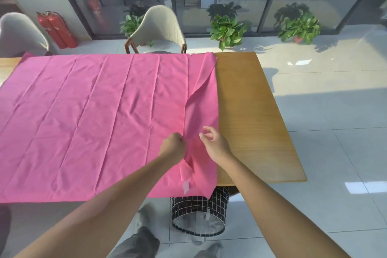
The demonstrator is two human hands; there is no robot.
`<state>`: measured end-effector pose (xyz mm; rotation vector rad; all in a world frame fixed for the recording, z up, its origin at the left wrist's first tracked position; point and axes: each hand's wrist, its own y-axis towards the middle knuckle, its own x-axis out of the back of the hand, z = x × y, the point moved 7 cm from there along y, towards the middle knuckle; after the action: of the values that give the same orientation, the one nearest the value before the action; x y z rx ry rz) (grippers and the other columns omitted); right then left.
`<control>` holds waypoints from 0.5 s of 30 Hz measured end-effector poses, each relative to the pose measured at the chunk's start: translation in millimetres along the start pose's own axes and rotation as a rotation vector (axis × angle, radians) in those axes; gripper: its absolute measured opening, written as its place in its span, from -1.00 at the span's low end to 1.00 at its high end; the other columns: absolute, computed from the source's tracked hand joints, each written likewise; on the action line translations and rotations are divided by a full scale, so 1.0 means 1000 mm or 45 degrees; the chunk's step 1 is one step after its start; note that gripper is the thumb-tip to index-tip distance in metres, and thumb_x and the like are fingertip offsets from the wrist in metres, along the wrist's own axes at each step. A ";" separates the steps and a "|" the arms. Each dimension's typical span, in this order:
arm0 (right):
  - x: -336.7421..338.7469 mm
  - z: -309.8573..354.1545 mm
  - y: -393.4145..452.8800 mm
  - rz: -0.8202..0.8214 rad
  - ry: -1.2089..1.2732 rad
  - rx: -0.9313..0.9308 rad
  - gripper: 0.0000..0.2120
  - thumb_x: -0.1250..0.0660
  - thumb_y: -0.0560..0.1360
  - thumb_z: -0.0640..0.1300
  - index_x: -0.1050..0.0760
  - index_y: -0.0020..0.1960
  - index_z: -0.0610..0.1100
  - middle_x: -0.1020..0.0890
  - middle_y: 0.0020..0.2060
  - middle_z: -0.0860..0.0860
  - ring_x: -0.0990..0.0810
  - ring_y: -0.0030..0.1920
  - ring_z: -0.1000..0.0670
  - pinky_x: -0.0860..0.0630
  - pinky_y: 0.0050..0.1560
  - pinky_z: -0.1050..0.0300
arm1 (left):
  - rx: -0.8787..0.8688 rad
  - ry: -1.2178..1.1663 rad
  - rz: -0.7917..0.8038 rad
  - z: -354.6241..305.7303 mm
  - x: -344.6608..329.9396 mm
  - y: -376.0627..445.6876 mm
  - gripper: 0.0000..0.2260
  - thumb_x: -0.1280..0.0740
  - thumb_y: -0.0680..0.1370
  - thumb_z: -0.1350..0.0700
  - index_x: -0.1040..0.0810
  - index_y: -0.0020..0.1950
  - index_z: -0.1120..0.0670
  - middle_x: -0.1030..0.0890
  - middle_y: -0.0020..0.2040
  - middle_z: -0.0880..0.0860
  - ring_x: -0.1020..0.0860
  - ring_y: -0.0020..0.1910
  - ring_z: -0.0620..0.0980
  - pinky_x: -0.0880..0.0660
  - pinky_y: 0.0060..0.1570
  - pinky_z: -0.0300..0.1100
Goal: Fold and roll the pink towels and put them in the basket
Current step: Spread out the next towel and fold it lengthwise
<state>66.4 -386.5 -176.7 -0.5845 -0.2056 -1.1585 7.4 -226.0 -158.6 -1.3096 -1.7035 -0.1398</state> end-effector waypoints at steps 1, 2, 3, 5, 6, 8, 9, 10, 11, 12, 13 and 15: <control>-0.010 0.008 0.011 0.025 -0.021 -0.001 -0.60 -0.23 0.61 0.10 -0.41 0.42 0.06 -0.60 0.19 0.04 -0.55 0.14 0.06 -0.46 0.07 0.15 | -0.021 0.006 0.021 0.005 0.003 0.004 -0.79 -0.14 0.57 0.17 -0.54 -0.07 0.20 -0.62 -0.19 0.14 -0.59 -0.16 0.21 -0.40 -0.30 -0.08; -0.020 0.017 0.023 0.051 -0.031 -0.010 -0.58 -0.22 0.61 0.12 -0.38 0.45 0.09 -0.57 0.25 0.01 -0.53 0.21 0.04 -0.44 0.13 0.14 | -0.038 0.002 0.049 0.011 0.006 0.009 -0.81 -0.15 0.56 0.17 -0.54 -0.07 0.18 -0.60 -0.23 0.09 -0.57 -0.20 0.17 -0.40 -0.31 -0.09; -0.031 0.025 0.035 0.070 -0.046 -0.020 -0.56 -0.22 0.61 0.14 -0.36 0.47 0.10 -0.54 0.31 -0.03 -0.51 0.28 0.00 -0.42 0.19 0.12 | -0.053 -0.010 0.082 0.017 0.010 0.014 -0.85 -0.17 0.55 0.17 -0.53 -0.08 0.15 -0.58 -0.26 0.04 -0.55 -0.24 0.12 -0.40 -0.32 -0.10; -0.054 0.044 0.059 0.080 -0.130 -0.034 -0.53 -0.23 0.60 0.16 -0.33 0.49 0.12 -0.49 0.37 -0.07 -0.44 0.39 -0.08 -0.38 0.27 0.09 | -0.096 -0.034 0.154 0.026 0.021 0.026 -0.92 -0.23 0.53 0.18 -0.51 -0.11 0.09 -0.55 -0.29 0.00 -0.54 -0.28 0.08 -0.42 -0.33 -0.12; -0.065 0.052 0.072 0.072 -0.207 -0.049 -0.51 -0.23 0.60 0.16 -0.31 0.50 0.12 -0.48 0.39 -0.09 -0.39 0.43 -0.13 -0.37 0.33 0.04 | -0.117 -0.043 0.189 0.031 0.027 0.032 -0.93 -0.24 0.53 0.18 -0.51 -0.11 0.08 -0.55 -0.30 0.01 -0.56 -0.28 0.10 -0.47 -0.31 -0.10; -0.085 0.067 0.096 0.068 -0.438 -0.106 -0.47 -0.21 0.59 0.18 -0.26 0.53 0.14 -0.43 0.42 -0.14 -0.25 0.49 -0.21 -0.30 0.44 -0.12 | -0.146 -0.069 0.252 0.043 0.040 0.045 -0.91 -0.23 0.54 0.21 -0.52 -0.06 0.14 -0.57 -0.32 0.07 -0.61 -0.31 0.15 -0.55 -0.24 -0.04; -0.095 0.072 0.107 0.087 -0.559 -0.141 -0.45 -0.20 0.59 0.19 -0.23 0.54 0.15 -0.38 0.46 -0.16 -0.19 0.51 -0.23 -0.25 0.46 -0.17 | -0.157 -0.086 0.282 0.049 0.046 0.050 -0.89 -0.22 0.55 0.22 -0.53 -0.03 0.18 -0.60 -0.30 0.13 -0.63 -0.33 0.17 -0.58 -0.23 -0.02; -0.104 0.077 0.118 0.113 -0.660 -0.175 -0.44 -0.19 0.59 0.19 -0.20 0.56 0.16 -0.34 0.49 -0.16 -0.15 0.53 -0.25 -0.22 0.47 -0.20 | -0.172 -0.101 0.308 0.056 0.053 0.055 -0.88 -0.21 0.56 0.23 -0.53 -0.01 0.20 -0.64 -0.26 0.18 -0.65 -0.32 0.19 -0.60 -0.23 0.01; -0.112 0.081 0.129 0.139 -0.730 -0.212 -0.42 -0.19 0.59 0.19 -0.18 0.57 0.16 -0.31 0.51 -0.18 -0.14 0.53 -0.26 -0.20 0.48 -0.21 | -0.187 -0.110 0.325 0.062 0.061 0.060 -0.88 -0.21 0.57 0.23 -0.52 0.00 0.22 -0.65 -0.20 0.22 -0.66 -0.28 0.22 -0.61 -0.21 0.04; -0.118 0.085 0.139 0.154 -0.771 -0.254 -0.41 -0.19 0.59 0.18 -0.17 0.58 0.15 -0.28 0.52 -0.20 -0.14 0.53 -0.27 -0.20 0.48 -0.19 | -0.200 -0.110 0.331 0.068 0.069 0.065 -0.88 -0.21 0.58 0.22 -0.52 0.00 0.22 -0.65 -0.15 0.23 -0.67 -0.25 0.23 -0.61 -0.20 0.05; -0.124 0.088 0.147 0.161 -0.801 -0.293 -0.41 -0.21 0.58 0.16 -0.16 0.58 0.15 -0.26 0.52 -0.22 -0.14 0.52 -0.28 -0.20 0.48 -0.17 | -0.209 -0.104 0.330 0.074 0.077 0.068 -0.88 -0.22 0.59 0.22 -0.52 0.00 0.22 -0.65 -0.13 0.23 -0.67 -0.24 0.23 -0.60 -0.19 0.06; -0.133 0.093 0.158 0.166 -0.885 -0.357 -0.39 -0.23 0.57 0.07 -0.15 0.58 0.15 -0.21 0.52 -0.24 -0.14 0.50 -0.28 -0.20 0.46 -0.15 | -0.217 -0.102 0.330 0.086 0.091 0.072 -0.89 -0.22 0.59 0.21 -0.52 -0.04 0.22 -0.62 -0.18 0.21 -0.66 -0.26 0.23 -0.60 -0.21 0.06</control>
<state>168.9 -187.1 -209.8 -1.2239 -0.5931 -0.8256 15.3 -82.3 -170.0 -1.6701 -1.5981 -0.0829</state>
